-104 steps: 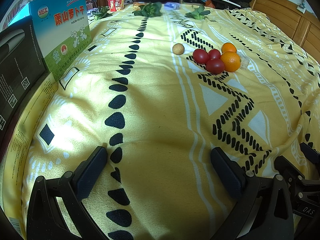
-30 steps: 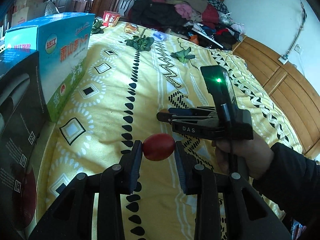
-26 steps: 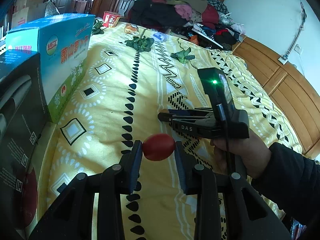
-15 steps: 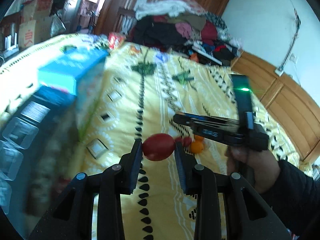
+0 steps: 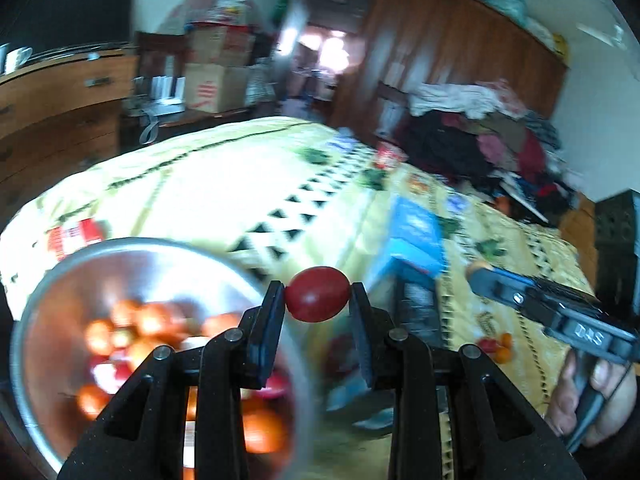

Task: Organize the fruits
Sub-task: 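Carry both fruits over the steel bowl and open both tools to drop them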

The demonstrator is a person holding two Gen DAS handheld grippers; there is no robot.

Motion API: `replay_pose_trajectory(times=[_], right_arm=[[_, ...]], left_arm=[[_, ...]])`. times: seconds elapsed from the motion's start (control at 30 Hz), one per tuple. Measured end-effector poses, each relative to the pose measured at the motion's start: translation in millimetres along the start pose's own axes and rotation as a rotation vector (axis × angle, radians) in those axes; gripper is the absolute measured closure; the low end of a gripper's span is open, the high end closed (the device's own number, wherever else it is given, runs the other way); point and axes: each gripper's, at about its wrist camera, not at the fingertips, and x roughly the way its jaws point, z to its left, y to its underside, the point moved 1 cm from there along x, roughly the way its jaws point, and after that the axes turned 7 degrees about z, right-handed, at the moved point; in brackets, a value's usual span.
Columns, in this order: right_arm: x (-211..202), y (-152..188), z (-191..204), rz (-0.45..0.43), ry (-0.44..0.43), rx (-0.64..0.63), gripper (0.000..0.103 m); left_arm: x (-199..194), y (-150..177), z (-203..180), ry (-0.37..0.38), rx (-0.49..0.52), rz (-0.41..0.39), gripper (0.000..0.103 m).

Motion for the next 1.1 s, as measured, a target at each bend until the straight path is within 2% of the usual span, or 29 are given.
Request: replay_pose_trajectory(times=[0.13,0.3,0.47,0.8,0.87,0.93,1.0,1.1], right_arm=[[45,0,43,0.081,-0.067,-0.037,0.079],[90,10,78,0.178,-0.101,-0.05,0.079],[109,18,88,0.233,-0.108,-0.05,0.079],[117,18,102,0.254,-0.108,-0.042,0.078],[117,18,103,0.254,-0.114,-0.041,0.077],[118,18,105,0.255,-0.115,-0.041,0.077],[117,19,105,0.254,-0.114,-0.04,0.077],[108,18,104,0.231,-0.114,-0.03,0.069]], left_arm=[[3,8,66,-0.085,-0.1,0.048,0.07],[18,27,104,-0.11,-0.162,0.117,0.07],[22,34,117,-0.109,-0.186,0.146,0.07],[23,33,118,-0.104,-0.195,0.158,0.07],[23,34,119,-0.11,-0.2,0.159,0.064],[22,33,120,-0.119,-0.206,0.149,0.05],[20,33,119,-0.131,-0.206,0.143,0.044],[19,32,118,-0.148,-0.208,0.139,0.035]])
